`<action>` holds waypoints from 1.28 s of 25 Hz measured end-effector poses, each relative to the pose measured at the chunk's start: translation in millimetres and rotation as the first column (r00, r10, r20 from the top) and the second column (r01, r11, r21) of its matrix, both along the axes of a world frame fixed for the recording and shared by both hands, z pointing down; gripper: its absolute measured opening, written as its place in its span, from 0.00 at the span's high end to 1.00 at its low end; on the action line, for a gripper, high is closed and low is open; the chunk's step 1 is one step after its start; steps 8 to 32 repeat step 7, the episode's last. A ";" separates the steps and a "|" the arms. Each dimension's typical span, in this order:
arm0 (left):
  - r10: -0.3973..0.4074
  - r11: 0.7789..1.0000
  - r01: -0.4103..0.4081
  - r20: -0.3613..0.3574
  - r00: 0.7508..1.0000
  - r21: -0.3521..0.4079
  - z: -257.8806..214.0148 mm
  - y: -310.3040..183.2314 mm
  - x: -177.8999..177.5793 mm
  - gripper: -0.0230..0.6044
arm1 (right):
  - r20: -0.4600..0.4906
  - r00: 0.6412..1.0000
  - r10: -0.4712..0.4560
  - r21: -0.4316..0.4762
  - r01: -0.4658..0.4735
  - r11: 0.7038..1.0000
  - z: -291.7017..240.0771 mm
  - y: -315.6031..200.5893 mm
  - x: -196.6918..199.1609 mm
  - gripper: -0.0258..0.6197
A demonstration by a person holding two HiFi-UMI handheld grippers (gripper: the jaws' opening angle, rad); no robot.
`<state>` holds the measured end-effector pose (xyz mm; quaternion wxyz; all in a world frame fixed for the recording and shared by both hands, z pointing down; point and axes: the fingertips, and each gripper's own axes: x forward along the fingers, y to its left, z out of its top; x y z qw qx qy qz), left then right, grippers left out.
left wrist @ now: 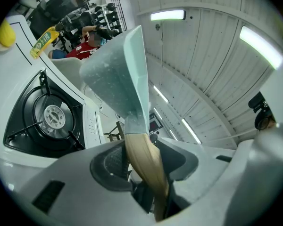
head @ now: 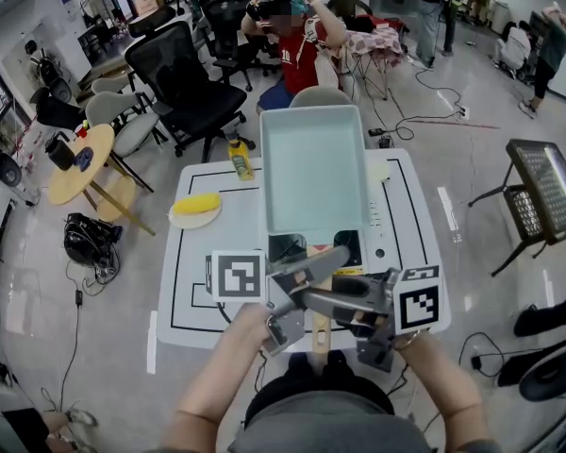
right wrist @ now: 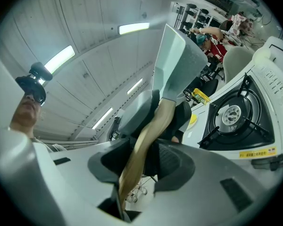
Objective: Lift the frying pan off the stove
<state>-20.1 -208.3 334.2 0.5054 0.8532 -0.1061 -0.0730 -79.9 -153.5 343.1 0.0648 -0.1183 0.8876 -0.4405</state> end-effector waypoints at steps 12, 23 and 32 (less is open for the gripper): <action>-0.014 0.999 0.015 0.020 1.000 -0.030 6.4 -0.4 -1.6 0.70 | 0.001 1.000 0.000 0.006 0.000 1.000 1.1 -0.6 1.1 0.72; -0.014 0.999 0.015 0.020 1.000 -0.030 6.4 -0.4 -1.6 0.70 | 0.001 1.000 0.000 0.006 0.000 1.000 1.1 -0.6 1.1 0.72; -0.014 0.999 0.015 0.020 1.000 -0.030 6.4 -0.4 -1.6 0.70 | 0.001 1.000 0.000 0.006 0.000 1.000 1.1 -0.6 1.1 0.72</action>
